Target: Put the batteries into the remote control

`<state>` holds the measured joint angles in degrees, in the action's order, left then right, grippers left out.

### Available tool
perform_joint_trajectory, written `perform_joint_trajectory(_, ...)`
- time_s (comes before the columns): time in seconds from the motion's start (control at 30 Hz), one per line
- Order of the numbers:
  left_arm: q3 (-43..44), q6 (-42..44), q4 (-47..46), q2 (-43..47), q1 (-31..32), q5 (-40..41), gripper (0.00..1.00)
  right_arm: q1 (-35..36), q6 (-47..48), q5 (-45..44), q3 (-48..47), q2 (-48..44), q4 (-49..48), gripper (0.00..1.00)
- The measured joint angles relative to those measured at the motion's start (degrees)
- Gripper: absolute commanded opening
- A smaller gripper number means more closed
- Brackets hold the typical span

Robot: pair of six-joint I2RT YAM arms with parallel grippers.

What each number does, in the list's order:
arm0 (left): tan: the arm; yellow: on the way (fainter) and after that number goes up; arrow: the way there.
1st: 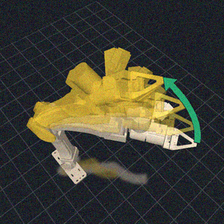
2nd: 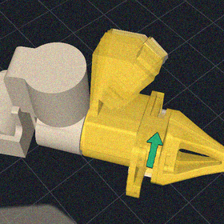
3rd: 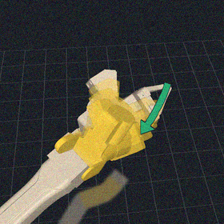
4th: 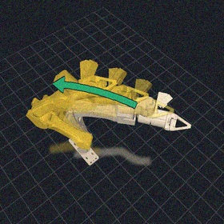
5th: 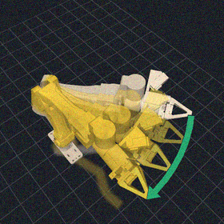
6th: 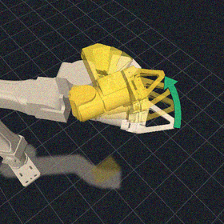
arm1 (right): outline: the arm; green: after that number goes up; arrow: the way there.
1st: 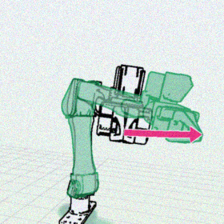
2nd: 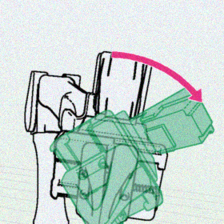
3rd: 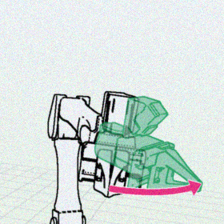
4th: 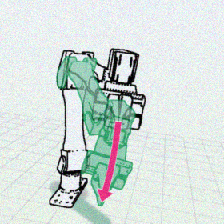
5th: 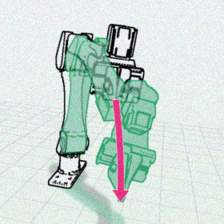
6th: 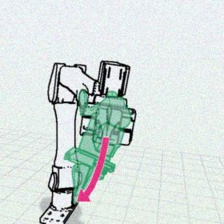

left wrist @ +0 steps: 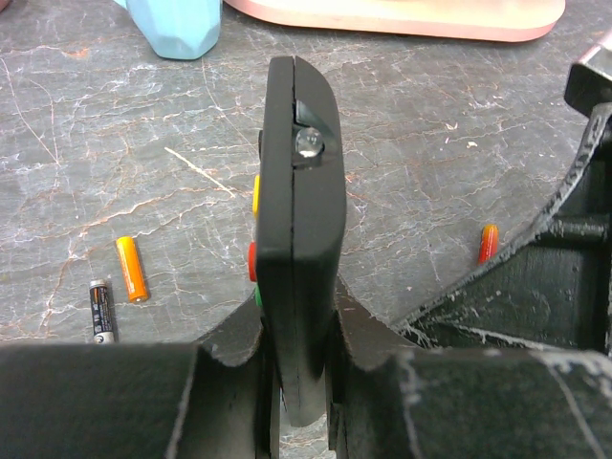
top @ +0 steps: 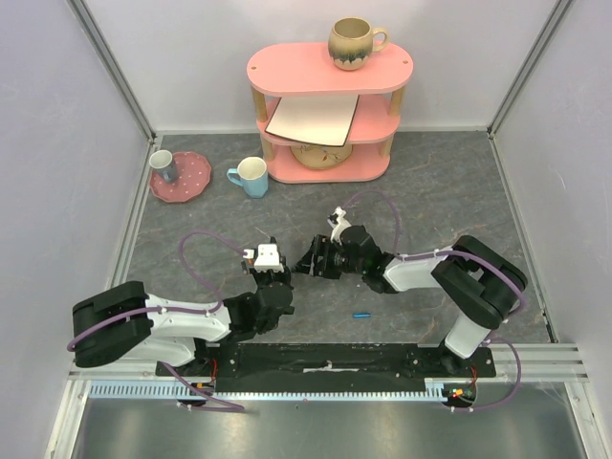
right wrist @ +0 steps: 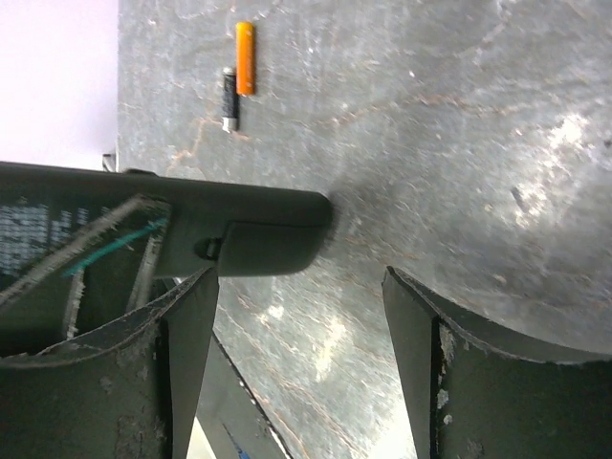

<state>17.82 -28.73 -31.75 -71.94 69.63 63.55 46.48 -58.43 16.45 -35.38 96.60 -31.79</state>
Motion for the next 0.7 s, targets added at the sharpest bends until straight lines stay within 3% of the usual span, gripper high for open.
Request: perform_joint_trajectory(0.7,0.0,-0.22,0.59,0.33,0.0,-0.04,0.02,-0.11,-0.63,1.6,-4.98,4.42,-0.59,0.72)
